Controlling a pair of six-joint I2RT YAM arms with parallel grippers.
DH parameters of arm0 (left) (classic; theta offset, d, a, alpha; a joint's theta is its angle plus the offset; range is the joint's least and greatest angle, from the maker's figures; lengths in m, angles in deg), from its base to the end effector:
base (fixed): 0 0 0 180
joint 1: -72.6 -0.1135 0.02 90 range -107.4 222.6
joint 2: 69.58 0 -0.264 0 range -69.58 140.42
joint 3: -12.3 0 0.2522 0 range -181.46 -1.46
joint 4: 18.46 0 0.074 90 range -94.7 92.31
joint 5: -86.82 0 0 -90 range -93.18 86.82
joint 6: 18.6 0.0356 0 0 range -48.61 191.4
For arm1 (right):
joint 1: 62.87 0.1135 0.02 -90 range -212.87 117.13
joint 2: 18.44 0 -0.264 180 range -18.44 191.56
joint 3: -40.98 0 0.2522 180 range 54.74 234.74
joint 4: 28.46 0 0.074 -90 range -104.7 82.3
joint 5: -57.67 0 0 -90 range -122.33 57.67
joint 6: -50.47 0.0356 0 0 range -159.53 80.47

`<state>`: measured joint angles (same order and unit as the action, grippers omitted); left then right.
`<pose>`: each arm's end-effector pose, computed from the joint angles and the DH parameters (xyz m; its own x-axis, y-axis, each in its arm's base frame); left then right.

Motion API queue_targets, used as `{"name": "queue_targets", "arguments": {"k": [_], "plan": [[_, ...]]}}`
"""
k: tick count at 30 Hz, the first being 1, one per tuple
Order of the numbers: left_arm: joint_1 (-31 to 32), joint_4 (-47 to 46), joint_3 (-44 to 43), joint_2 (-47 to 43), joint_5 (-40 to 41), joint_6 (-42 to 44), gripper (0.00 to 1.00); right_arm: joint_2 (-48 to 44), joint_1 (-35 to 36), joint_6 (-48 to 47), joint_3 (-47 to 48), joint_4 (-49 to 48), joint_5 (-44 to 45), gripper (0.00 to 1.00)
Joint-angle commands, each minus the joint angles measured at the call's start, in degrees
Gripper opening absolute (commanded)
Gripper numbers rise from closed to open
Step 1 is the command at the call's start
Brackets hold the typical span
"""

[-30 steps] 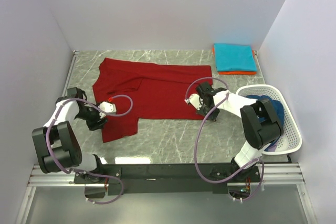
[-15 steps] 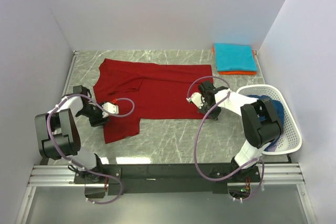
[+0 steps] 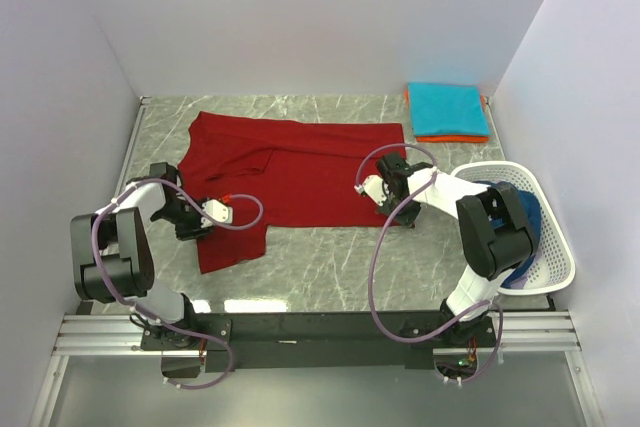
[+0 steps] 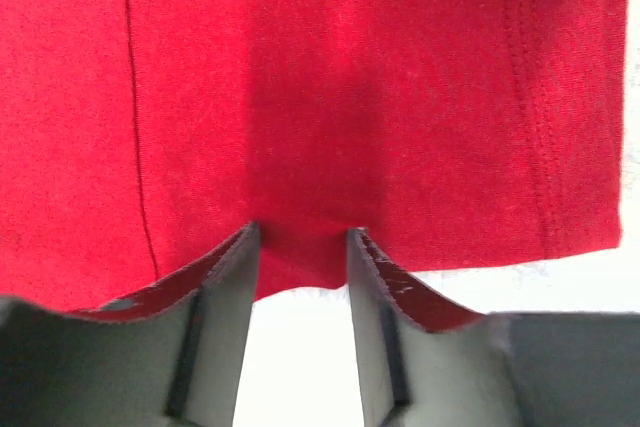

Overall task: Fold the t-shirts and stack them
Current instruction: Fold the tshirt

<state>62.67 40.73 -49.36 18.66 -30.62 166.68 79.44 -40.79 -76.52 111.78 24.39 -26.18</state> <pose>0.2444 0.0261 0.1592 -0.0287 0.8922 -0.4508 0.9892 0.0903 0.1157 0.2793 0.1092 0.1525 -0.5143 -0.8542 -0.0762 -0.8336 0.5188 -0.1895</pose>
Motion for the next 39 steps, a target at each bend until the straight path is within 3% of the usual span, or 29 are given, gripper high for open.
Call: {"name": "queue_targets", "arguments": {"k": [1,3,10,18,24,39], "plan": [[0.2,0.8,0.6,2.5,3.3,2.2,0.42,1.1,-0.6,-0.7,1.1,0.0,0.0,0.0],[0.2,1.4,0.7,3.0,4.6,1.7,0.38,1.0,-0.7,-0.8,0.8,-0.2,0.3,0.0],[0.1,5.8,0.8,-0.4,4.7,-0.1,0.01,-1.3,-0.9,-0.9,-1.5,-0.6,0.3,0.0],[-0.8,17.8,-4.7,-5.4,1.2,-2.5,0.01,-7.4,-1.7,-1.5,-3.8,1.6,-1.2,0.0],[-3.4,26.5,-19.0,-0.8,-3.2,-4.7,0.01,-8.2,-4.2,-3.5,-0.7,4.3,-2.0,0.0],[-2.7,21.6,-40.5,13.1,-8.9,-20.0,0.01,3.8,-8.7,-7.1,18.5,9.8,-2.4,0.0]]}}
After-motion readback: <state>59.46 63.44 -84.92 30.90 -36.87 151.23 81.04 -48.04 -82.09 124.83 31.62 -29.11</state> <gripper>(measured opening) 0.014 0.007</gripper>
